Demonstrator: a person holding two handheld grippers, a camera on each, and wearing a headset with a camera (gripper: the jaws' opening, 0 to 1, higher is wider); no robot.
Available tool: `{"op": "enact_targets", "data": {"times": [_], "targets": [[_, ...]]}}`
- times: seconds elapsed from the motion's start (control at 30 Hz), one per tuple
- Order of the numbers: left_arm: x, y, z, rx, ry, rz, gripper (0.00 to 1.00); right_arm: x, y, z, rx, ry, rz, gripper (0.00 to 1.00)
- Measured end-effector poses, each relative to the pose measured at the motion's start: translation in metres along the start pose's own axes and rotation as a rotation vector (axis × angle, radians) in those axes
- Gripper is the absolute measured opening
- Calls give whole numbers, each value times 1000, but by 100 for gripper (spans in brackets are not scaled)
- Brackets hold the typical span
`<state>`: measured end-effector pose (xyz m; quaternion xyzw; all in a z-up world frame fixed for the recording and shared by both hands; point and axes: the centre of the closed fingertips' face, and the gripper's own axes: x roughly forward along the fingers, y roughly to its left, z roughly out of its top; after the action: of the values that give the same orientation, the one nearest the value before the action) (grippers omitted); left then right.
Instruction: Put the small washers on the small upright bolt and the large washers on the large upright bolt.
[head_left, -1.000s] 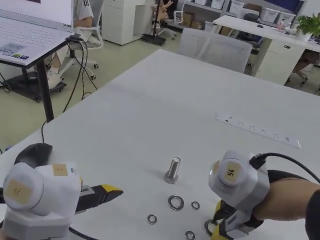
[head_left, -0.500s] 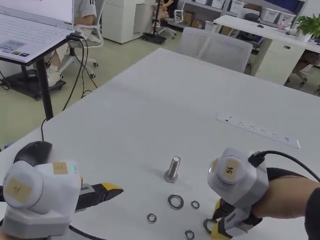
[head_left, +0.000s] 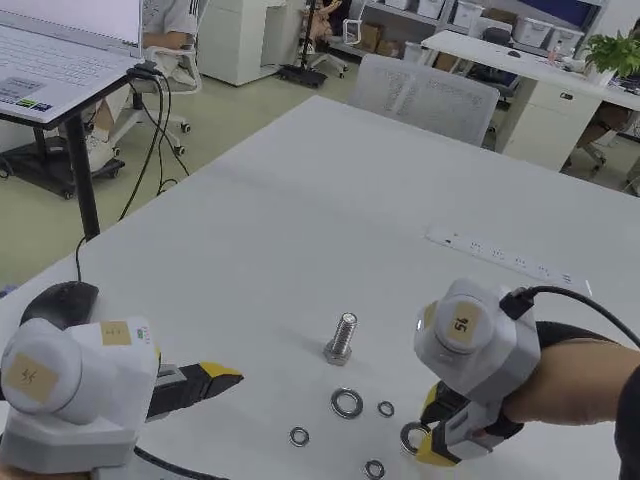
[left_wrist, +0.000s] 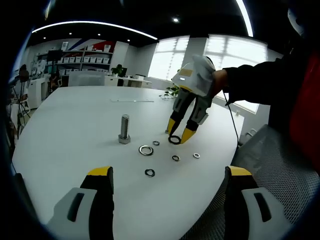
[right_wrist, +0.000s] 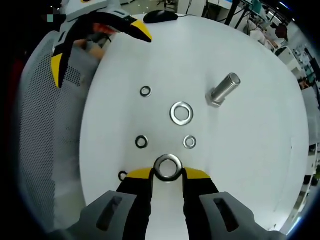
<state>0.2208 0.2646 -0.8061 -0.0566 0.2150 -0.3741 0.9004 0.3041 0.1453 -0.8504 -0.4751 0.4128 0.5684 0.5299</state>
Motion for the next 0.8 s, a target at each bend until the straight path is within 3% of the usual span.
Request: {"op": "enact_targets", "data": {"times": [0.8], "targets": [[0,8,10,30,-21,31,92,-36,-23,35,49,-182,-89,24]]}}
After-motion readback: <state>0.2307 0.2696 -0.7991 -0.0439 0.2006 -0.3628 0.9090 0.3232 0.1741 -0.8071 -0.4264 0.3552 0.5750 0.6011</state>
